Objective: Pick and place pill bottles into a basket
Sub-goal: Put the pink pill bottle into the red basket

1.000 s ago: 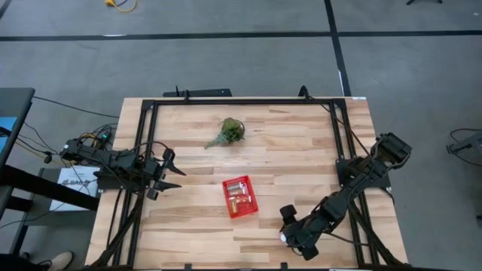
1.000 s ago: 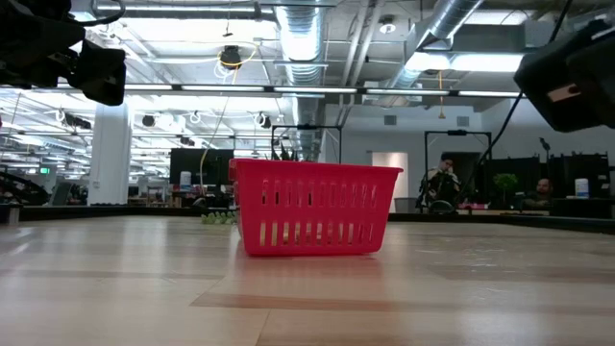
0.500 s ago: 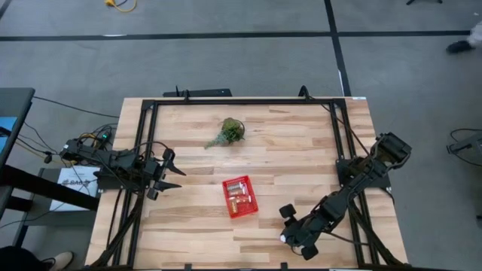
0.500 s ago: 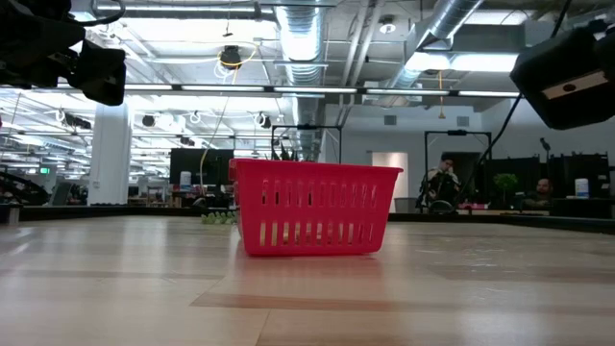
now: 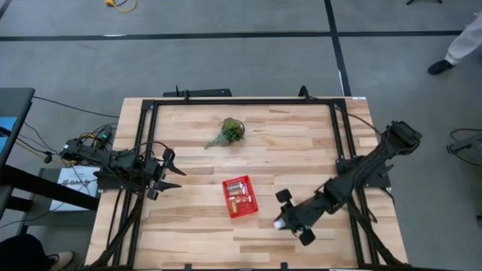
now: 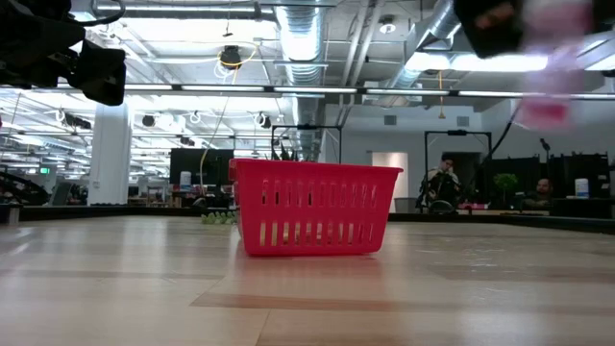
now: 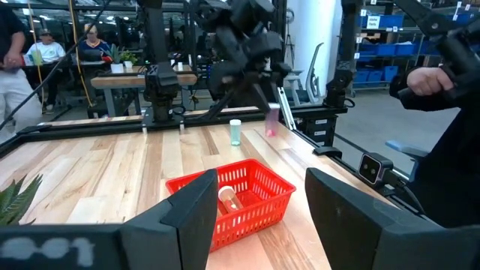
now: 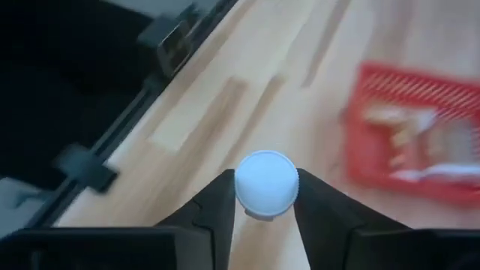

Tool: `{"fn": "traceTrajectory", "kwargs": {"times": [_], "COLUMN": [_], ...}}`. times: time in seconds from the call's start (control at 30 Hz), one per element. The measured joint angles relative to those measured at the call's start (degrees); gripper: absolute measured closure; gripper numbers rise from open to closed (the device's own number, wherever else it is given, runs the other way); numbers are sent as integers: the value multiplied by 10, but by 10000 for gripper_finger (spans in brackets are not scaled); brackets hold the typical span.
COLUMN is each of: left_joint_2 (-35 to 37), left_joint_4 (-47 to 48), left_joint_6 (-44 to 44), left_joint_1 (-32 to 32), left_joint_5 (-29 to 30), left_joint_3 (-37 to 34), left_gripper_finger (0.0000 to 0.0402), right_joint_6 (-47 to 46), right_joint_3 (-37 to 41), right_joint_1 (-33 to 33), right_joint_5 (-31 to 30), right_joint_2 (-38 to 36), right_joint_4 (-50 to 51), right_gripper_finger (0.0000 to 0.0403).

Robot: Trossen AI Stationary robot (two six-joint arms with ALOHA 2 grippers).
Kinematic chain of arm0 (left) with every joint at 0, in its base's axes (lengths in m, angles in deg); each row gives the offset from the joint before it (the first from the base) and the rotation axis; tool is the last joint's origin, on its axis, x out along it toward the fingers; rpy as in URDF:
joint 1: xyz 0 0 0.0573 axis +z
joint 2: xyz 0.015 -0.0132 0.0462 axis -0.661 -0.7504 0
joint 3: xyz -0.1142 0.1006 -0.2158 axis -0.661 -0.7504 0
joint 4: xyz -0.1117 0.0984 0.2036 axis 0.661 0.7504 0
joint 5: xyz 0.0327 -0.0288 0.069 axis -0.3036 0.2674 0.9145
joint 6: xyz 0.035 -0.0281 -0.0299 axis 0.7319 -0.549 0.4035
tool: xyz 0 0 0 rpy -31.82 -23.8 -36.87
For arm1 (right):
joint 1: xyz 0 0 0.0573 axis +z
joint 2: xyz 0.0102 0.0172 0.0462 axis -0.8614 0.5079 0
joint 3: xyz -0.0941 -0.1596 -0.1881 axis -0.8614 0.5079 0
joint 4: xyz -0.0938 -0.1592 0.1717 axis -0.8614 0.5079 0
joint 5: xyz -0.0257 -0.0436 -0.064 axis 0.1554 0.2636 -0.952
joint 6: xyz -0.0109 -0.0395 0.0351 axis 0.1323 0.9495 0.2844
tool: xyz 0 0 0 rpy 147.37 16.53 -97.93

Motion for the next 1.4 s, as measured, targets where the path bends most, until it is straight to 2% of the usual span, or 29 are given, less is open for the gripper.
{"fn": "traceTrajectory", "kwargs": {"times": [0.23,0.4,0.8,1.17,1.4], "left_joint_2": [0,0,0,0,0], "left_joint_4": [0,0,0,0,0], "left_joint_6": [0,0,0,0,0], "left_joint_1": [0,0,0,0,0], "left_joint_5": [0,0,0,0,0], "left_joint_3": [0,0,0,0,0], "left_gripper_finger": [210,210,210,210,210], "right_joint_6": [114,141,155,161,157], "right_joint_3": [0,0,0,0,0], "right_joint_1": [-90,-161,-258,-317,-325], "right_joint_5": [8,90,210,215,210], "right_joint_2": [-31,-7,88,134,134], "right_joint_4": [-48,-89,-156,-185,-193], "right_gripper_finger": [290,286,288,285,263]}}
